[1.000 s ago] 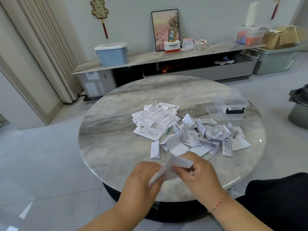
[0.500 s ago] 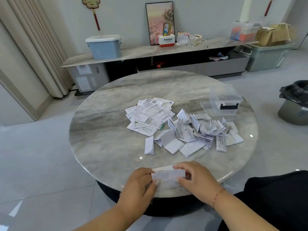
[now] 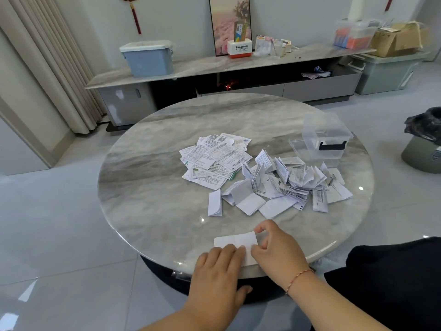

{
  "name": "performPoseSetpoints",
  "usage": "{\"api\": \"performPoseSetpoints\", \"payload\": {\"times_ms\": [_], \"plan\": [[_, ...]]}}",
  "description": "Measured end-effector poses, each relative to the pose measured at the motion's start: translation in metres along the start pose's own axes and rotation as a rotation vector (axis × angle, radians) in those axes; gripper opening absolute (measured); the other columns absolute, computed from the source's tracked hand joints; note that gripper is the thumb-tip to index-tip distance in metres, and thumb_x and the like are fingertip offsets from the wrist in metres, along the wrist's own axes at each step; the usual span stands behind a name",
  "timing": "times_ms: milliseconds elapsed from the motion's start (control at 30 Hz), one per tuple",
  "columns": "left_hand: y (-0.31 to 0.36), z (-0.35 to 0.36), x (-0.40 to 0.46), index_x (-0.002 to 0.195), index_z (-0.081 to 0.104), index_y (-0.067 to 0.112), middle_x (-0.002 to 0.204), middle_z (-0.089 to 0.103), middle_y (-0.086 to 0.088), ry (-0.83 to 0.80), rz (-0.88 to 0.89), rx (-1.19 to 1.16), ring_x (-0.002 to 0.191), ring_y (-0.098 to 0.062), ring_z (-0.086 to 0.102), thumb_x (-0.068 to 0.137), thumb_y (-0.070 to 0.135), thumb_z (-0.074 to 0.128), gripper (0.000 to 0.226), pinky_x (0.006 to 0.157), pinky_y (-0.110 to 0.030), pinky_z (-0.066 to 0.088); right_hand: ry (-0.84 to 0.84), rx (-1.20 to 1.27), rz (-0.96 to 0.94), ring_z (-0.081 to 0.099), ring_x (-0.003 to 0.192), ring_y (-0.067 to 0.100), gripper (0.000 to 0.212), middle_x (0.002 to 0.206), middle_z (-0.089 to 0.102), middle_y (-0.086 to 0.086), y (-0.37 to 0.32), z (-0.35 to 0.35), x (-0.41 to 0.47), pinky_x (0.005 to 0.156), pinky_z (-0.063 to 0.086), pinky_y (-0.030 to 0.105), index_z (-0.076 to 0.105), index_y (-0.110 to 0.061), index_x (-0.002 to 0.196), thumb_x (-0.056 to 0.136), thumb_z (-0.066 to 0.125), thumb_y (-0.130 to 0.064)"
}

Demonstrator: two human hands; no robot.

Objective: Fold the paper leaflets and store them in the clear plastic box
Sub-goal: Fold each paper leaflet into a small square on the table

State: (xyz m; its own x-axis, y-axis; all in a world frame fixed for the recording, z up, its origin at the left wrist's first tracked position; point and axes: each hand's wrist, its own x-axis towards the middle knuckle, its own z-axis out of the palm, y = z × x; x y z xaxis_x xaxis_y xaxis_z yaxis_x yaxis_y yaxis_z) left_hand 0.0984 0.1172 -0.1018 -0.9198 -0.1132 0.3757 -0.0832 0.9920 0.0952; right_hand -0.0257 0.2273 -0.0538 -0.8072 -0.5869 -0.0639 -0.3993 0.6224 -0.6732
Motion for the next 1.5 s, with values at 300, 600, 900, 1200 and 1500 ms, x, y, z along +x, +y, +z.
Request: {"api": "performPoseSetpoints", "payload": {"times_ms": [300,600,900,1200,1500], "plan": [[-0.022,0.001,0.010,0.075,0.045,0.021,0.075,0.052,0.006,0.137,0.299,-0.110,0.071,-0.015,0.043,0.068,0.021,0.068,0.024,0.080,-0.028,0.040,-0.269,0.024,-0.466,0.047,0.109,-0.005,0.049,0.113,0.054,-0.021,0.006,-0.014,0.011,0.095,0.034,0.012,0.057,-0.027,0.114,0.066,0.062,-0.032],[-0.029,-0.005,-0.004,0.069,0.058,0.018,0.094,0.054,0.012,0.118,-0.335,-0.391,0.090,-0.002,0.047,0.083,0.048,0.049,0.035,0.078,-0.013,0.039,-0.185,0.035,-0.342,0.052,0.082,-0.002,0.031,0.086,0.055,-0.014,0.010,0.007,0.012,0.077,0.038,0.010,0.062,-0.039,0.099,0.070,0.072,-0.039],[-0.038,0.001,-0.003,0.109,0.058,0.022,0.114,0.058,0.004,0.126,-0.042,-0.213,0.106,-0.014,0.052,0.087,0.036,0.053,0.027,0.092,-0.028,0.043,-0.017,-0.112,-0.262,0.044,0.075,0.010,0.021,0.064,0.043,-0.012,-0.002,0.024,0.016,0.066,0.034,0.020,0.054,-0.026,0.098,0.080,0.066,-0.028],[-0.041,-0.009,-0.005,0.080,0.068,0.016,0.070,0.058,0.003,0.229,0.376,-0.037,0.063,-0.017,0.051,0.090,0.019,0.059,0.014,0.085,-0.030,0.047,-0.314,-0.088,-0.170,0.045,0.059,-0.002,0.022,0.064,0.048,-0.012,-0.003,0.004,0.010,0.054,0.033,0.010,0.053,-0.036,0.065,0.078,0.070,-0.029],[-0.022,-0.046,0.031,0.078,0.062,0.023,0.069,0.054,0.015,0.043,-0.225,-0.481,0.070,0.003,0.047,0.088,0.034,0.050,0.019,0.065,-0.004,0.033,0.034,0.052,-0.480,0.043,0.080,-0.007,0.017,0.072,0.054,-0.016,-0.009,-0.007,0.012,0.073,0.032,0.006,0.069,-0.027,0.067,0.069,0.055,-0.036]]}}
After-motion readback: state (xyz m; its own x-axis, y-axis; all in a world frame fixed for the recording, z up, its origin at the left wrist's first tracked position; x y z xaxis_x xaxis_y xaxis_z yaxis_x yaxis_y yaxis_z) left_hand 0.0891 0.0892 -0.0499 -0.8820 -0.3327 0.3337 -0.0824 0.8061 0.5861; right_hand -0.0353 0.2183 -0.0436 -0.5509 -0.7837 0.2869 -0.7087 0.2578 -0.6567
